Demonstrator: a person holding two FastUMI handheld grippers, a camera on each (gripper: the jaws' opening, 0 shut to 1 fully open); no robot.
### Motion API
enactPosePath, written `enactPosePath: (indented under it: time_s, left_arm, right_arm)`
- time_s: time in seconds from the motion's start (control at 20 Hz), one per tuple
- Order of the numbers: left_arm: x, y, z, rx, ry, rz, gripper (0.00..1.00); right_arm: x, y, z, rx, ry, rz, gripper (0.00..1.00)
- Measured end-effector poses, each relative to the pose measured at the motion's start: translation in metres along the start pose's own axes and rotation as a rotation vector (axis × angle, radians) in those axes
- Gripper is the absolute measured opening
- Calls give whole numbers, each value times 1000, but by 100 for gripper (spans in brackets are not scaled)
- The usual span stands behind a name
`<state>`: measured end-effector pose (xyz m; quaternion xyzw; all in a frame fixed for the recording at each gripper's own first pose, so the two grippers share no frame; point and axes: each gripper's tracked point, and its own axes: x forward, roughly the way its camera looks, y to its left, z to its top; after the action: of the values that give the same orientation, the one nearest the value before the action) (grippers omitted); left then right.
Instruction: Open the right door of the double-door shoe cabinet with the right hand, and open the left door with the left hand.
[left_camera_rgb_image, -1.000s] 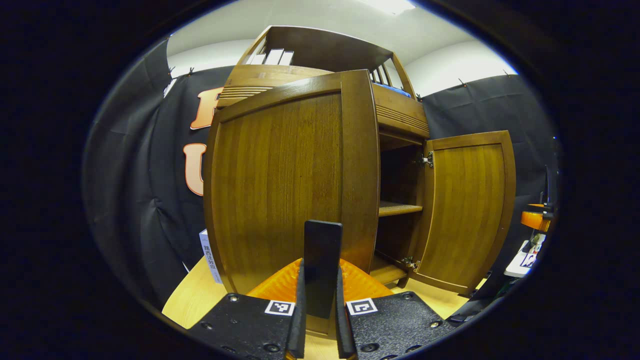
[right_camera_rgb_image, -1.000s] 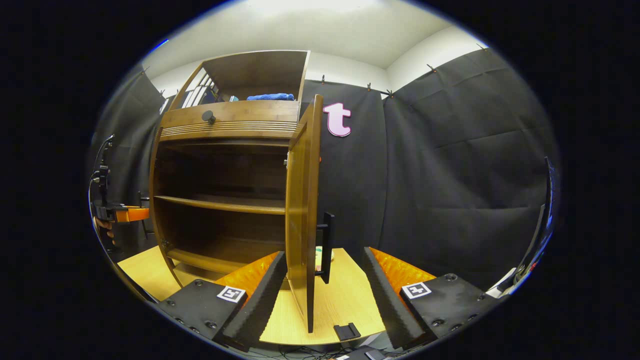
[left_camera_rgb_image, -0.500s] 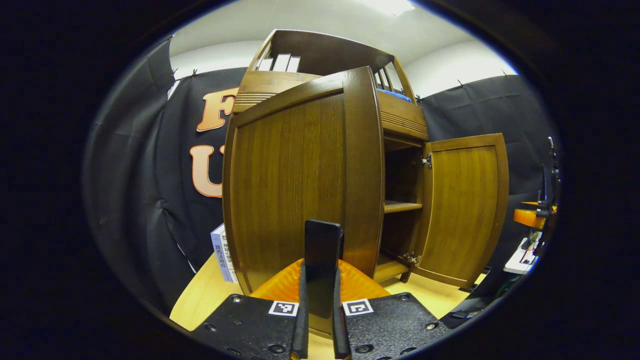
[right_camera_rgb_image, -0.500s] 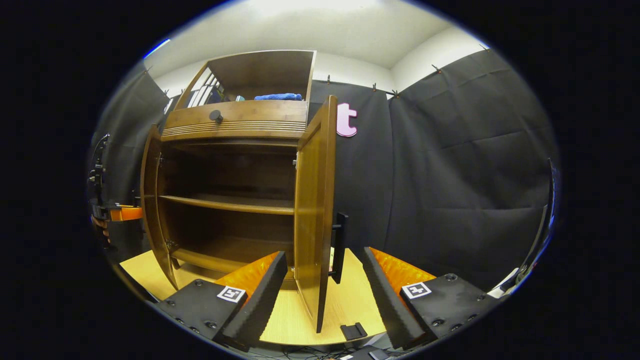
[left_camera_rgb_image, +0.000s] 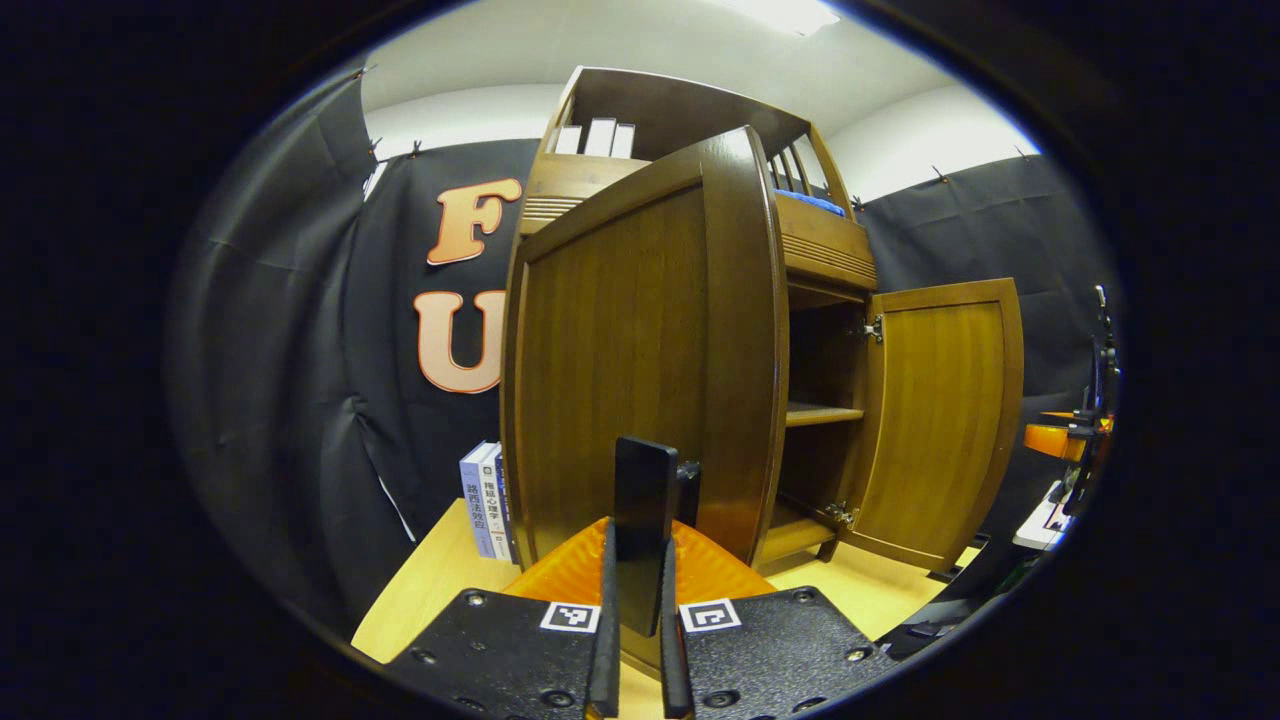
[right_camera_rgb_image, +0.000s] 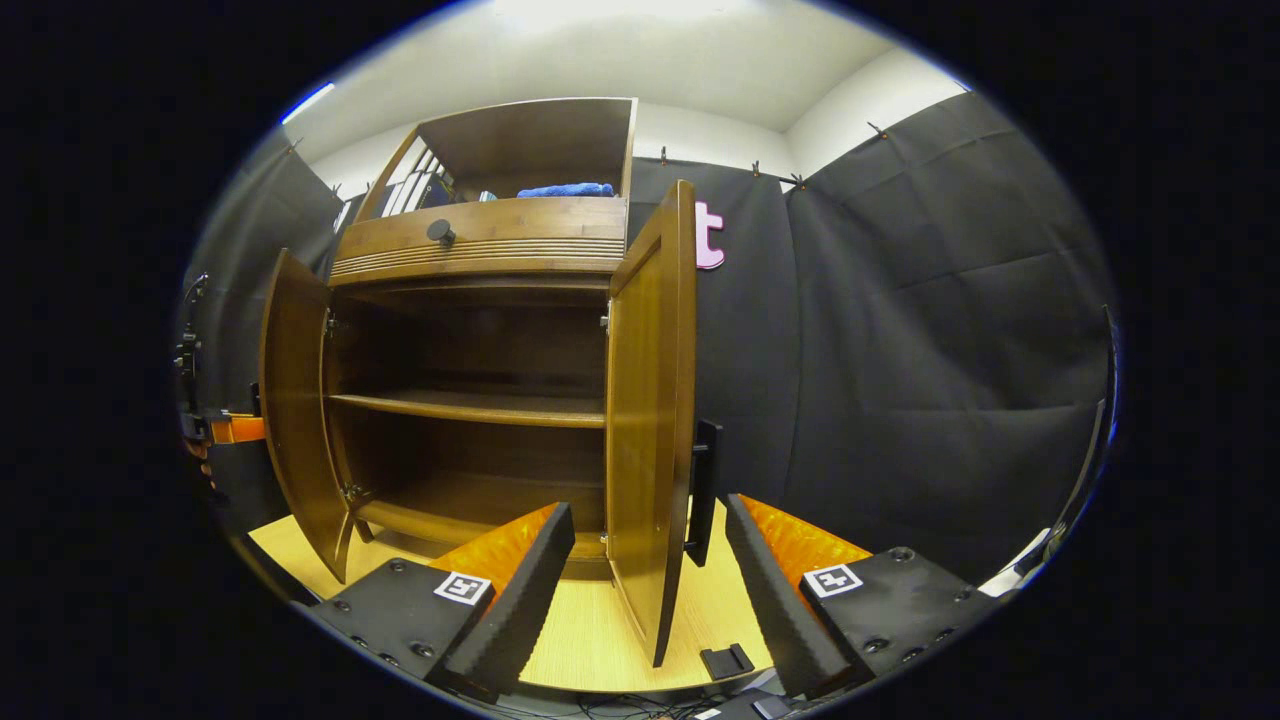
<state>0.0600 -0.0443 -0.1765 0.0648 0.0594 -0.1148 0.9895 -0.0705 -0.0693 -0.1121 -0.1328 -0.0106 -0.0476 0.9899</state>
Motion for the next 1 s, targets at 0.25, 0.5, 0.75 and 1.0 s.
enactPosePath:
  time_s: [0.25, 0.5, 0.75, 1.0]
  left_arm:
    - [-15, 27, 1, 8, -9, 74, 15]
    - [-25, 48, 2, -1, -11, 124, 13]
    - [-28, 59, -2, 9, 9, 139, 8]
    - [-35, 85, -16, 2, 47, 182, 10]
  right_arm:
    - [0, -1, 2, -5, -6, -4, 98]
    - [0, 6, 1, -1, -8, 10, 98]
    - [5, 11, -2, -2, 3, 21, 100]
    - [8, 13, -4, 3, 9, 23, 98]
